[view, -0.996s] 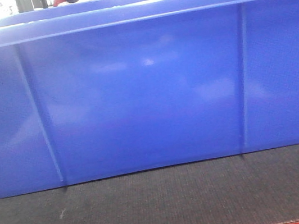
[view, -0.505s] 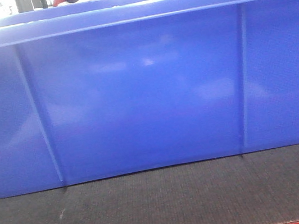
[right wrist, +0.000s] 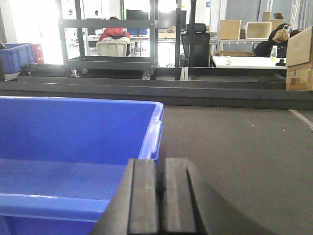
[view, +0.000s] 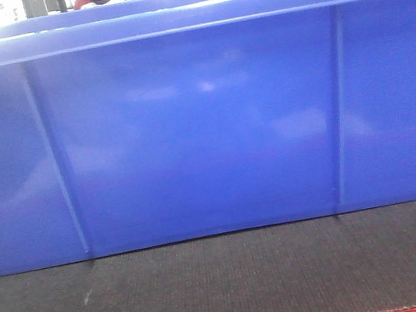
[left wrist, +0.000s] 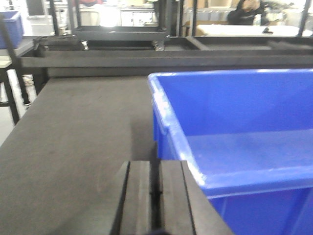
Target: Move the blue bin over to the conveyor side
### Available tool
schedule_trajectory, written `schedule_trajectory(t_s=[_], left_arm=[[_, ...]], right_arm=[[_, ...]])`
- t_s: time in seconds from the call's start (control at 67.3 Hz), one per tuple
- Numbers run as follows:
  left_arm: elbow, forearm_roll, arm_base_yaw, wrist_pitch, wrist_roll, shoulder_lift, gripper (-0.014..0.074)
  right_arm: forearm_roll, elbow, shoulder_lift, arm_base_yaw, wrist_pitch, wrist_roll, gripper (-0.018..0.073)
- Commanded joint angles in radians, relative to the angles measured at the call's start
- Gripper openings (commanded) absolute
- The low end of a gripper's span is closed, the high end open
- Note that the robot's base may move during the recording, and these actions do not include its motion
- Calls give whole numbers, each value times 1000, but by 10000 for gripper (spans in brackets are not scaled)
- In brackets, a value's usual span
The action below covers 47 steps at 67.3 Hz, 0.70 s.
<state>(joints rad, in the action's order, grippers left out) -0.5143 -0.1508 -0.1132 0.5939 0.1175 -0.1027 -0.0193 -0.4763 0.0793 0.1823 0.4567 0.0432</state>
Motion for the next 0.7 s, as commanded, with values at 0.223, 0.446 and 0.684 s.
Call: schedule_trajectory(t_s=[0.223, 0.446, 0.684], left_arm=[[326, 106, 171, -310, -64, 103, -6], [514, 136, 200, -671, -64, 103, -6], [514, 136, 200, -612, -64, 103, -6]], right_arm=[[-14, 0, -4, -3, -31, -8, -85], [-12, 0, -4, -3, -31, -8, -85], [-12, 0, -4, -3, -31, -8, -85]])
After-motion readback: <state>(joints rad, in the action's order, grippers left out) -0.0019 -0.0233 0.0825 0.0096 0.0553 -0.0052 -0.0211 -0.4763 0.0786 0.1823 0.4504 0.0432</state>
